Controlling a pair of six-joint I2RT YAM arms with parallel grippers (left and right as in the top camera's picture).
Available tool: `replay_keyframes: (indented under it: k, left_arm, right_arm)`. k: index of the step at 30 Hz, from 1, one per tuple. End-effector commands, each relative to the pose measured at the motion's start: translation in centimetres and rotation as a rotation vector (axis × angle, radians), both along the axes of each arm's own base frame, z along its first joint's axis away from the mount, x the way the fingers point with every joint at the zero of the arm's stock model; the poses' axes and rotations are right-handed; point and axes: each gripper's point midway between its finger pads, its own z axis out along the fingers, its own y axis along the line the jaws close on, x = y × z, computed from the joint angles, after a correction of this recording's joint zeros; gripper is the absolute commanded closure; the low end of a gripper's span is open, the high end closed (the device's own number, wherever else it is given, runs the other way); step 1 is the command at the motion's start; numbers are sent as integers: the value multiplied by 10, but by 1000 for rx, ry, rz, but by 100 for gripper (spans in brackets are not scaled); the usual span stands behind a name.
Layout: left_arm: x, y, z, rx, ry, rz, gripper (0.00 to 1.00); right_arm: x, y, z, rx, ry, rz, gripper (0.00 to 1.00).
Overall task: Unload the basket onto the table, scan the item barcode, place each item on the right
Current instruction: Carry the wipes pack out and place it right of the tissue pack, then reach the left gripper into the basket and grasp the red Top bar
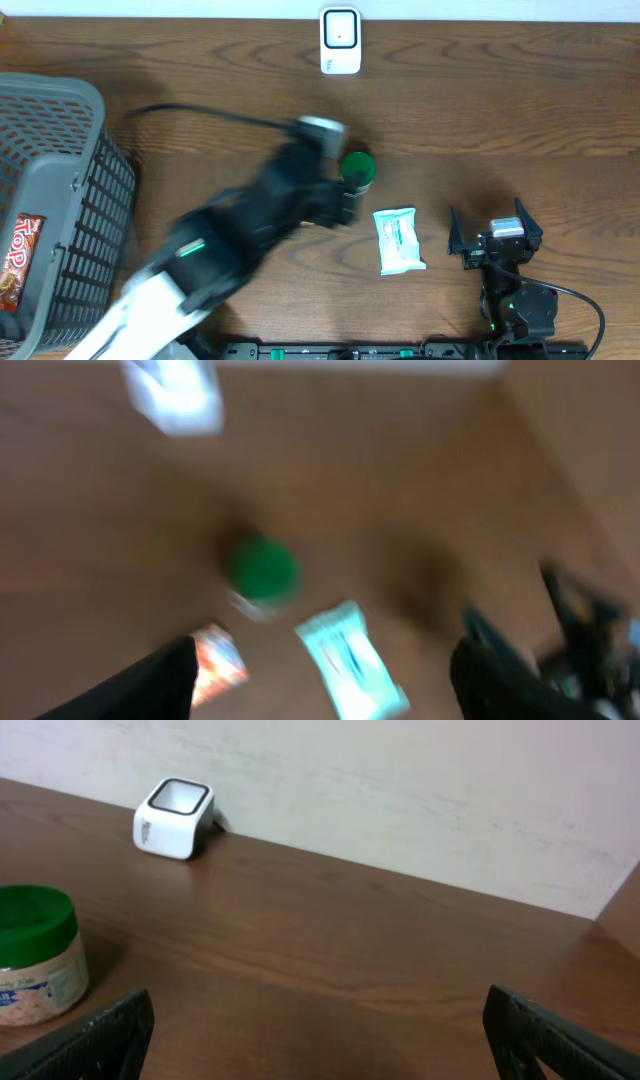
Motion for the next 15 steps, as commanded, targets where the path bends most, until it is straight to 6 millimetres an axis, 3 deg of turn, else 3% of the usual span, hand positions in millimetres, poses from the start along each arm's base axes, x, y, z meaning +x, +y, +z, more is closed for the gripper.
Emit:
replay_keyframes:
  k: [1, 3, 4, 7, 8, 11, 15]
  left_arm:
    - [18, 122, 82, -34, -275, 394, 15]
    - [13, 174, 110, -60, -355, 562, 15]
    - [2, 222, 132, -76, -422, 730, 15]
    - [-28, 291, 155, -92, -482, 1026, 15]
    - [-36, 306, 158, -85, -489, 1098, 14]
    - [-76, 364, 149, -62, -448, 1455, 14]
    - [-119, 412, 105, -45, -276, 1865, 14]
  right_arm:
    - [0, 1, 0, 15, 1, 3, 1]
    - [0, 1, 0, 15, 1, 3, 1]
    - [0, 1, 0, 15, 1, 3, 1]
    - [0, 1, 0, 15, 1, 3, 1]
    - [0, 1, 0, 15, 1, 3, 1]
    - [0, 1, 0, 15, 1, 3, 1]
    - [0, 1, 0, 15, 1, 3, 1]
